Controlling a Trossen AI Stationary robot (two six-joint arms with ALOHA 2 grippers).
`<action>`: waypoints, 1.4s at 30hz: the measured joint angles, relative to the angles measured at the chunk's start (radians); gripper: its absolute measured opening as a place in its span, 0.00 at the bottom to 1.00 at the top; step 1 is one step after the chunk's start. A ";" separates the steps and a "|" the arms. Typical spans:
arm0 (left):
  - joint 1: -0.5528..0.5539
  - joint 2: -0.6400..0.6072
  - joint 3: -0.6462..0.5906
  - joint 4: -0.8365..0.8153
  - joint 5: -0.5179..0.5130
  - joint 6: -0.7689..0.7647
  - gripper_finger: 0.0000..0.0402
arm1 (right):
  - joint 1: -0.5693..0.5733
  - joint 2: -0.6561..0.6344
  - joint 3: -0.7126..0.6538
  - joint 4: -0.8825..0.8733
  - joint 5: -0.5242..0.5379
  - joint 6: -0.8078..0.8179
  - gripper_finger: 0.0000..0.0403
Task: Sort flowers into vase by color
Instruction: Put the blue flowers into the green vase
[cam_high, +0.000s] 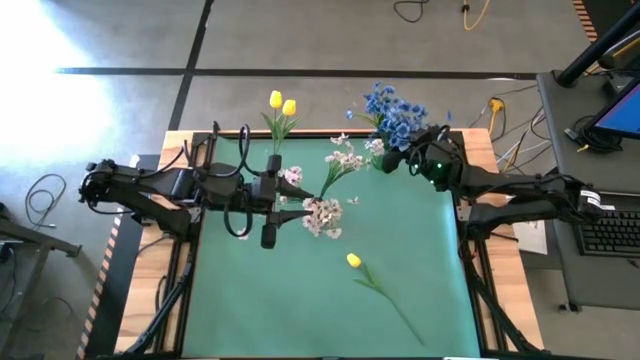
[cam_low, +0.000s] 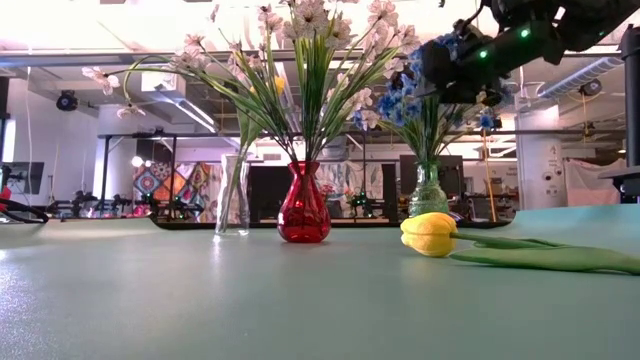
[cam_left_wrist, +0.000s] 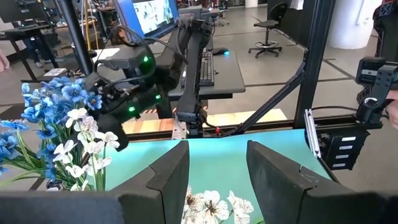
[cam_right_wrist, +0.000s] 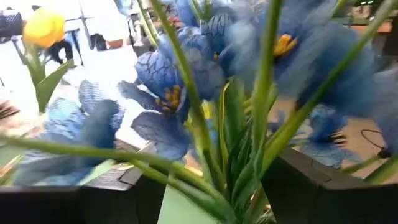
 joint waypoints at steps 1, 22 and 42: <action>0.000 0.000 0.000 0.000 0.000 0.000 0.37 | 0.007 -0.006 0.008 -0.020 -0.001 0.001 0.56; 0.000 0.000 0.000 -0.010 0.000 0.002 0.37 | 0.053 -0.056 0.266 -0.583 0.000 0.087 0.66; 0.000 0.000 0.000 -0.011 0.000 0.000 0.37 | 0.050 0.045 0.263 -0.523 0.072 0.070 0.19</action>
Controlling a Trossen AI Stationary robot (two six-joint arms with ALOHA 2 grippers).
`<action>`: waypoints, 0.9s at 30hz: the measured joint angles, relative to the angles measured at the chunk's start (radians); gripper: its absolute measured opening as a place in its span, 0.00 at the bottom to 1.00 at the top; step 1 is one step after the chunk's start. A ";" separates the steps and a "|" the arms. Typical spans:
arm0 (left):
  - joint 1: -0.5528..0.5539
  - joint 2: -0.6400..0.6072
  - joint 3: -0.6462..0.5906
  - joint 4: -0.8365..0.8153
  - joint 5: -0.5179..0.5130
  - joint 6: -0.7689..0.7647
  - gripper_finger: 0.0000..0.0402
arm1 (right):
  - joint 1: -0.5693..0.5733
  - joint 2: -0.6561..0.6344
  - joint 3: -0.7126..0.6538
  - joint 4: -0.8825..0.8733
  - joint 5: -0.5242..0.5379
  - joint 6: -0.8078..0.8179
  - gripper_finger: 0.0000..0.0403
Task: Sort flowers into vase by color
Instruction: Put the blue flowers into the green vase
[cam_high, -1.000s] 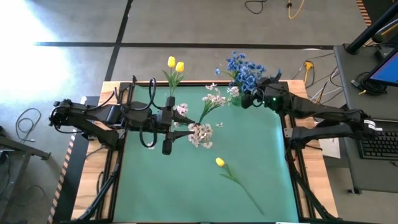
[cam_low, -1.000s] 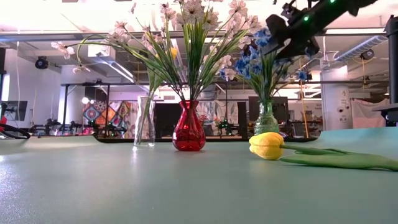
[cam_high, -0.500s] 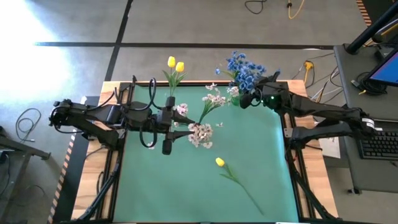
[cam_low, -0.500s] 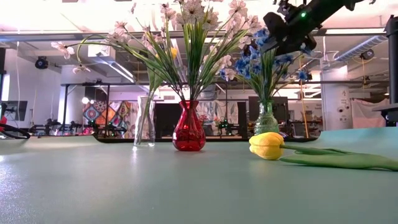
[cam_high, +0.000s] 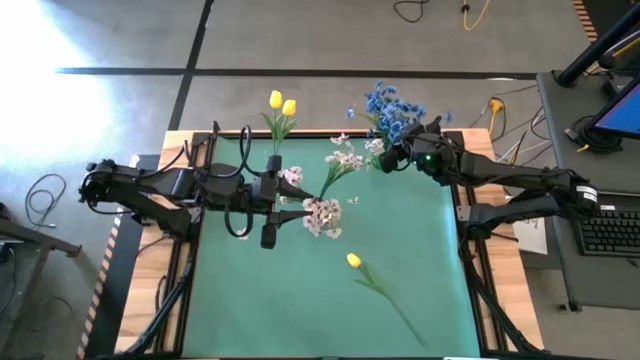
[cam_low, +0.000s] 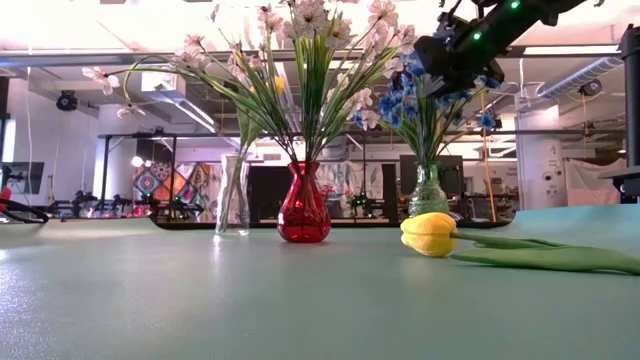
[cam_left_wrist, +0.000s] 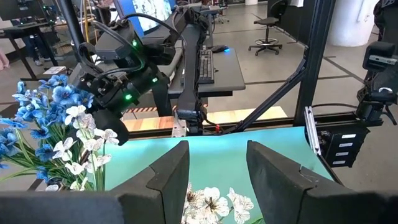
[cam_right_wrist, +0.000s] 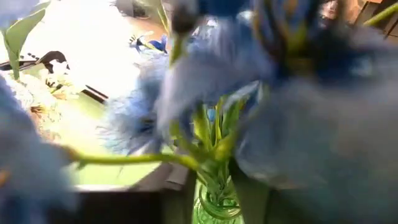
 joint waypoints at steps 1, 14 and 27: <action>0.000 0.000 0.000 0.000 0.000 0.000 0.37 | 0.000 0.000 0.000 0.000 0.000 -0.003 0.16; 0.000 0.000 0.000 0.000 0.000 -0.001 0.37 | 0.000 0.001 -0.003 0.002 0.004 -0.017 0.04; 0.000 0.000 0.000 0.000 0.000 -0.001 0.37 | 0.000 0.086 -0.017 0.002 0.016 -0.017 0.04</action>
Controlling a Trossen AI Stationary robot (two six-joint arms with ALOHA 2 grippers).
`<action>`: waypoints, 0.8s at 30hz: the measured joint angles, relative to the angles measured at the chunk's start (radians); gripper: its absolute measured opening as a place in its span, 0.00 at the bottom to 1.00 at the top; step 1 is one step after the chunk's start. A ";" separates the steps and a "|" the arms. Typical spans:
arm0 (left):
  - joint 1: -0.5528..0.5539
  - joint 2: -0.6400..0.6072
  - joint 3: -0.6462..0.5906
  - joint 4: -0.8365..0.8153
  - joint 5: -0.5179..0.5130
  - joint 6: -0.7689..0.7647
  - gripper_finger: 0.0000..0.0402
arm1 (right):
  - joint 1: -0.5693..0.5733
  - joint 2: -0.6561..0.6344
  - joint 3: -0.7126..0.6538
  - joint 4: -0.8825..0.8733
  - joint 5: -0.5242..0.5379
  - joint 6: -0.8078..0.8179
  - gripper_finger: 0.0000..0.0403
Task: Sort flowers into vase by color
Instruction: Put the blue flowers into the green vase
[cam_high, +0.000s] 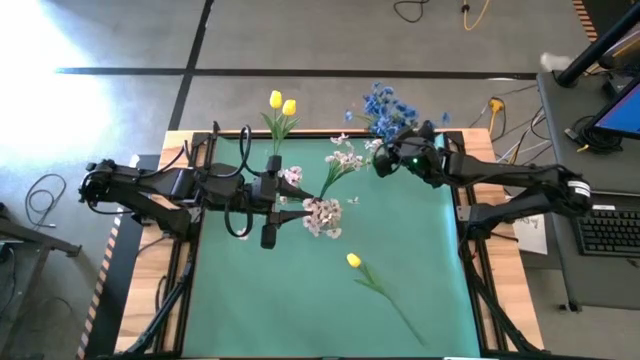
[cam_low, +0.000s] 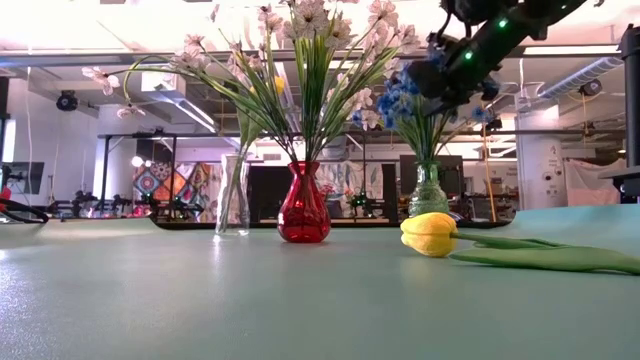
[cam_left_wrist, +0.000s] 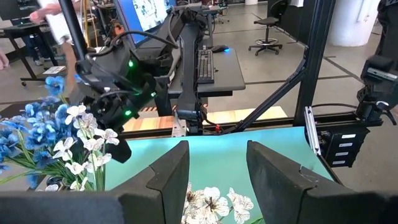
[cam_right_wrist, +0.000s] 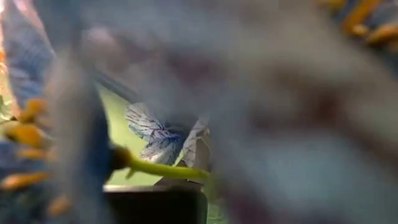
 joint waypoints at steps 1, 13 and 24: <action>0.000 0.000 0.000 0.000 0.000 0.000 0.37 | 0.000 0.005 0.000 0.000 0.001 0.000 0.04; 0.000 0.000 0.000 0.000 0.000 0.000 0.37 | 0.002 -0.024 0.000 -0.054 -0.009 0.043 0.24; 0.000 0.000 0.000 0.000 0.000 0.000 0.37 | 0.080 -0.106 0.075 -0.171 -0.009 0.066 0.57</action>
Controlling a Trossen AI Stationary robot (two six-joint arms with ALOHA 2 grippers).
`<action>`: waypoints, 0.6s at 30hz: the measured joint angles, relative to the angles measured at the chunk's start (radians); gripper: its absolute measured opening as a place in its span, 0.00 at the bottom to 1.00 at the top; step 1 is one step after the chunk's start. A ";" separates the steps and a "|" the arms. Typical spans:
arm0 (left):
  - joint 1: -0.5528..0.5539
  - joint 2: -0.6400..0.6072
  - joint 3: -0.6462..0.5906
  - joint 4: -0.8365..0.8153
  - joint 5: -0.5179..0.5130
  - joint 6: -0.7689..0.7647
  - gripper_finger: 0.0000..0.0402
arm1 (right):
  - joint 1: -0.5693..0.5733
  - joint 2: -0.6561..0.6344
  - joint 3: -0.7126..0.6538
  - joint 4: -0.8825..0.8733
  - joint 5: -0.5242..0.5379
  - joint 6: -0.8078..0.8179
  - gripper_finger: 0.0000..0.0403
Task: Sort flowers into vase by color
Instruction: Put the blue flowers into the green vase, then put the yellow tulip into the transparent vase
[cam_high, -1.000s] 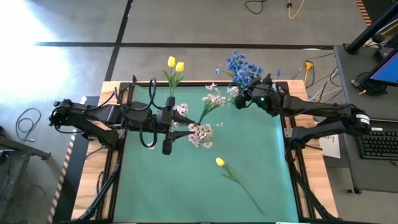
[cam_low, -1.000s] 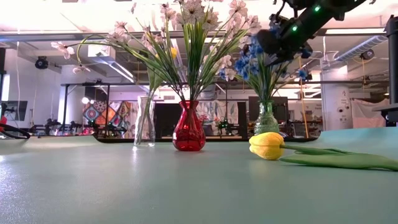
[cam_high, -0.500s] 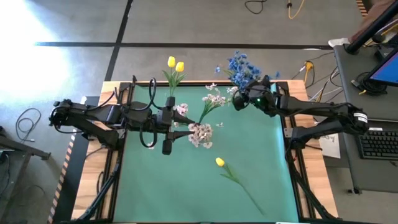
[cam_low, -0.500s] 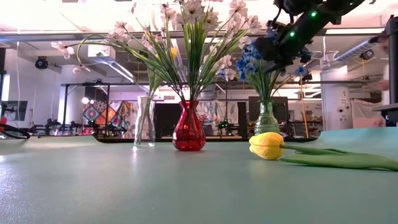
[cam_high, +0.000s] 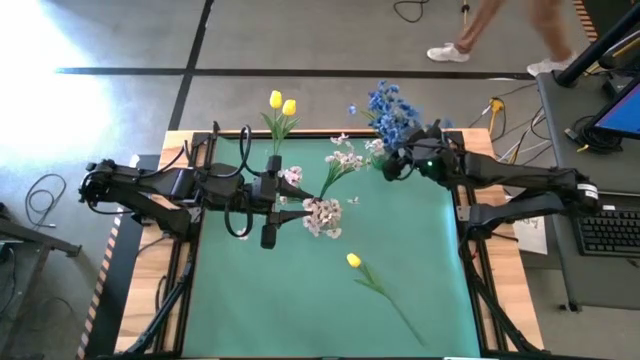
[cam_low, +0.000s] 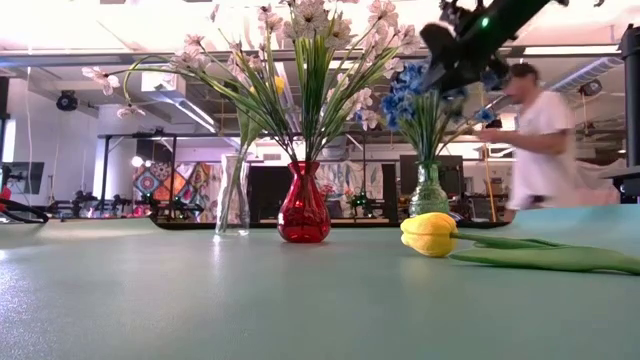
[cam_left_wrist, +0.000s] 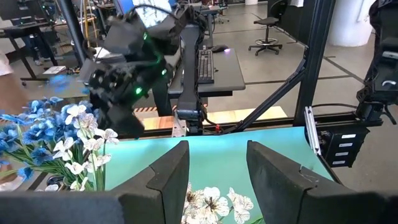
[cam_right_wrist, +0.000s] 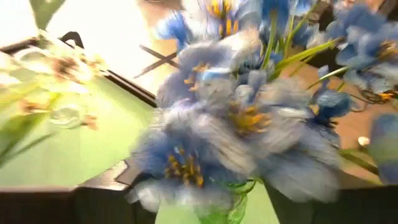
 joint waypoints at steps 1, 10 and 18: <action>0.000 0.000 0.000 0.000 0.000 0.000 0.37 | 0.010 -0.005 0.017 -0.024 0.000 0.010 0.59; 0.000 0.000 0.000 0.000 0.000 0.000 0.37 | 0.103 -0.008 0.197 -0.263 0.000 0.106 0.68; 0.000 -0.003 0.000 -0.043 0.000 -0.060 0.37 | 0.242 -0.008 0.349 -0.380 -0.079 0.184 0.67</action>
